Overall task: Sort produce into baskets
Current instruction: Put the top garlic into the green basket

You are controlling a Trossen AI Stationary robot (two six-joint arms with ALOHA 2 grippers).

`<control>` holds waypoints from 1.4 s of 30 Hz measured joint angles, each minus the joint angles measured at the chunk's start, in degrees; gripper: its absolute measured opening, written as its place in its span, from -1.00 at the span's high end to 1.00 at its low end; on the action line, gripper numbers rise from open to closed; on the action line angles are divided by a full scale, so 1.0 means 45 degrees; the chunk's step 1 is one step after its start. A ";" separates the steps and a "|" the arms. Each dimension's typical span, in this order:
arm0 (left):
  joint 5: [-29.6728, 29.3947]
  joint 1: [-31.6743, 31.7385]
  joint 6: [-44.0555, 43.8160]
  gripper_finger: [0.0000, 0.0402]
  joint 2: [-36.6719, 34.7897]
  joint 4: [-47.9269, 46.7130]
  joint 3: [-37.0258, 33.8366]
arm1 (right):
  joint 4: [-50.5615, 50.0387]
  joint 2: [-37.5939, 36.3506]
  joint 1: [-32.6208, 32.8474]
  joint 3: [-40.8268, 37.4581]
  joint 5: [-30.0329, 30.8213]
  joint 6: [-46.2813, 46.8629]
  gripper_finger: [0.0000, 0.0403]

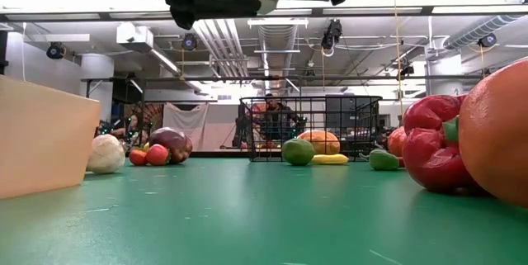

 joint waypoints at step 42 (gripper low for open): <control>-0.0329 -0.0078 -0.3260 0.16 -0.2145 -0.5854 0.0024 | -2.0342 -0.1361 0.1229 0.0622 -0.9648 1.4569 0.78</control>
